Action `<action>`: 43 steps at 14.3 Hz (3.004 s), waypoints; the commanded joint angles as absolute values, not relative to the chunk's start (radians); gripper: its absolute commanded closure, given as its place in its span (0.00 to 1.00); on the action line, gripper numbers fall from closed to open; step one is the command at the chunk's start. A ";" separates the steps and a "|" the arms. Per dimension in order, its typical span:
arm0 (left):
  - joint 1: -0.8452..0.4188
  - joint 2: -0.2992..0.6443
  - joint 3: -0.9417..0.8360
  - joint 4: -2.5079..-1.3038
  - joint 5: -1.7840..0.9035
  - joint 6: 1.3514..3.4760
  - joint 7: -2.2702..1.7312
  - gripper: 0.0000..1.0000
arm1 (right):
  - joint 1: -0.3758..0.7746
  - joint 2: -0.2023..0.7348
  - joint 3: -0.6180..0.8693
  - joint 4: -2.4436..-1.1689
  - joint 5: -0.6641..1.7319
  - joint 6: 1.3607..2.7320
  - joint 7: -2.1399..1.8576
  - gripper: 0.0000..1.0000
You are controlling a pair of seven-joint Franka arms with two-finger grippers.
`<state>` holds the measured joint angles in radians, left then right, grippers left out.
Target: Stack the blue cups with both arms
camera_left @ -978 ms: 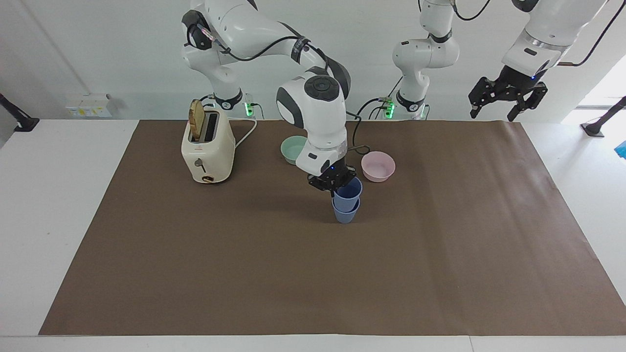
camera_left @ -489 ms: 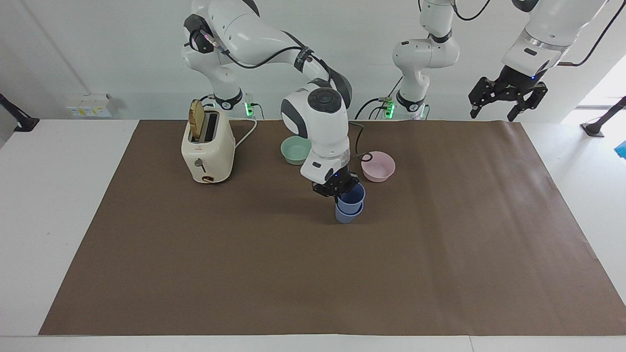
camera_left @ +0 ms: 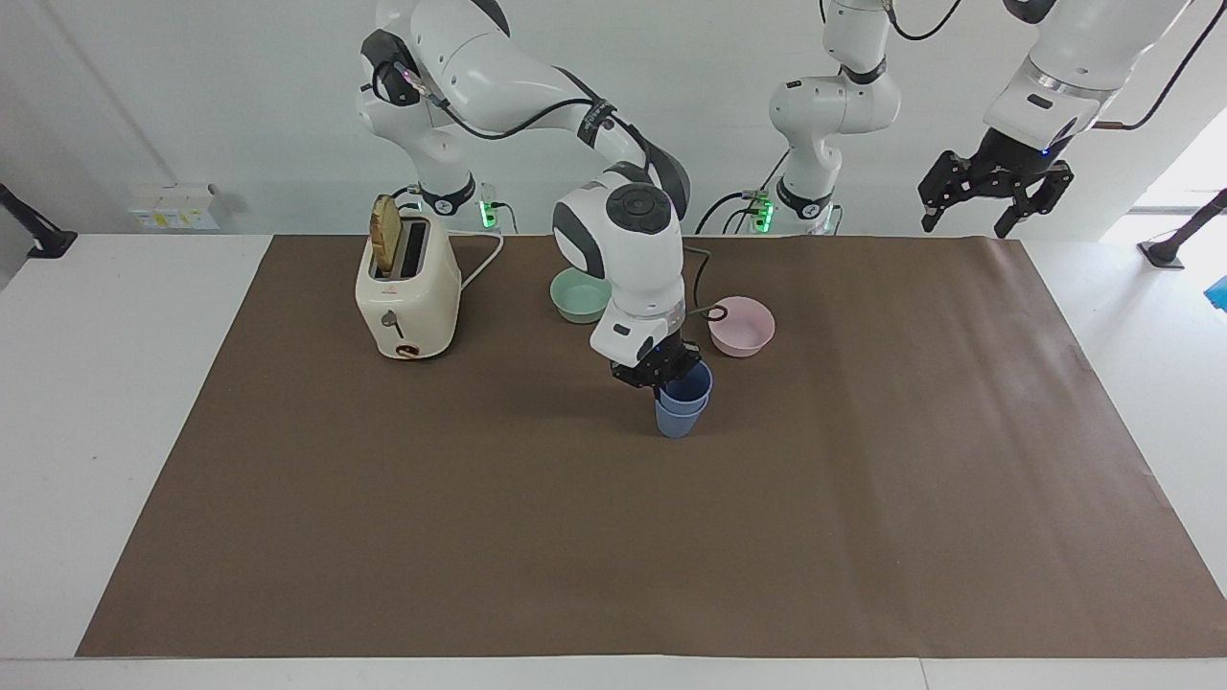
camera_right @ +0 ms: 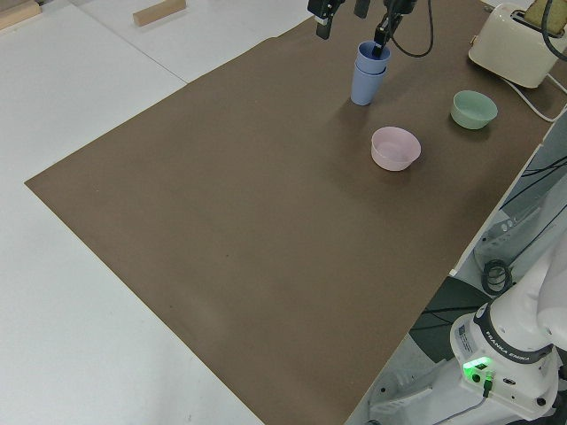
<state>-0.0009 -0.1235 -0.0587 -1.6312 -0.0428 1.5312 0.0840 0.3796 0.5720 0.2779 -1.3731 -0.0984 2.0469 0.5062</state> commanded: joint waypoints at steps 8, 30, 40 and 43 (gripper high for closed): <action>0.018 -0.143 -0.067 -1.643 -0.057 1.519 0.095 0.00 | 0.361 0.529 0.290 -1.333 -0.115 1.924 0.529 0.40; 0.018 -0.143 -0.067 -1.643 -0.057 1.519 0.095 0.00 | -0.218 0.095 0.279 -1.282 -0.086 1.359 0.025 0.00; 0.018 -0.143 -0.067 -1.643 -0.057 1.519 0.095 0.00 | -0.307 0.022 0.215 -1.345 -0.075 1.448 -0.035 0.00; 0.018 -0.143 -0.067 -1.643 -0.057 1.519 0.095 0.00 | -0.301 0.015 0.219 -1.365 -0.048 1.451 -0.008 0.00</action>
<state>-0.0008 -0.1235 -0.0587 -1.6312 -0.0428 1.5312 0.0840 -0.2954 0.0516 0.2168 -1.3111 -0.0862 1.4238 -0.0223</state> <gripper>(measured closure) 0.000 0.000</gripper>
